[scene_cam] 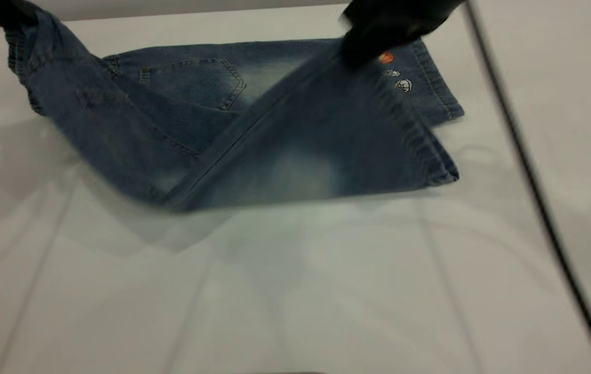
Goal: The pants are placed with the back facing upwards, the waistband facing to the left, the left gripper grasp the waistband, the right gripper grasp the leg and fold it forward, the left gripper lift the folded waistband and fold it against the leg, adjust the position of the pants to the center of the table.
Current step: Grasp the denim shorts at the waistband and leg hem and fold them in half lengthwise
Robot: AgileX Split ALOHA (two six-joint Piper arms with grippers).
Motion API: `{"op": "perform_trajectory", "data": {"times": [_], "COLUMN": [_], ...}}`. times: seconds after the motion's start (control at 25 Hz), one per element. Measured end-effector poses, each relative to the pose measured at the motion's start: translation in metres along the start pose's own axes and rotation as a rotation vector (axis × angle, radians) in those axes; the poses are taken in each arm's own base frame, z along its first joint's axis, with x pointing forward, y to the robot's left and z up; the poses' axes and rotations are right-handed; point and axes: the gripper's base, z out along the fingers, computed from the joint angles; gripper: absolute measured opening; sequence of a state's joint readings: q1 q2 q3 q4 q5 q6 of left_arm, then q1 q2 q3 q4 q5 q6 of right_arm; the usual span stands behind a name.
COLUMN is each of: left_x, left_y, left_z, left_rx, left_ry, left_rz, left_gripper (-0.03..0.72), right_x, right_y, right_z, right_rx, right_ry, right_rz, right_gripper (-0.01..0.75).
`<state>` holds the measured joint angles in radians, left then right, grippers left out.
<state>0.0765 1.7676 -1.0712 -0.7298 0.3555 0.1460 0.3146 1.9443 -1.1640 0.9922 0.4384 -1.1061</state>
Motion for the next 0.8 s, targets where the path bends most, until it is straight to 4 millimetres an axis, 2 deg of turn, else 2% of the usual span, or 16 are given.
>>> {"op": "perform_trajectory", "data": {"times": [0.16, 0.4, 0.64, 0.8], "left_x": [-0.006, -0.016, -0.008, -0.002], "left_y": [-0.003, -0.001, 0.015, 0.027], "left_z": [0.000, 0.005, 0.034, 0.056], "left_rx": [0.035, 0.069, 0.034, -0.008], "left_ry": [-0.061, -0.171, -0.154, -0.147], "left_rz": [-0.131, -0.404, -0.614, -0.742], "left_gripper": [0.049, 0.049, 0.049, 0.049], "right_x": [0.001, -0.001, -0.012, -0.020], "right_y": [-0.030, -0.049, -0.065, -0.082], "right_z": [-0.008, -0.008, 0.010, 0.017], "right_rx": [0.079, 0.223, 0.259, 0.305], "right_ry": [-0.044, -0.116, -0.147, -0.178], "right_rz": [0.093, 0.139, 0.156, 0.163], "right_gripper": [0.021, 0.022, 0.023, 0.022]}}
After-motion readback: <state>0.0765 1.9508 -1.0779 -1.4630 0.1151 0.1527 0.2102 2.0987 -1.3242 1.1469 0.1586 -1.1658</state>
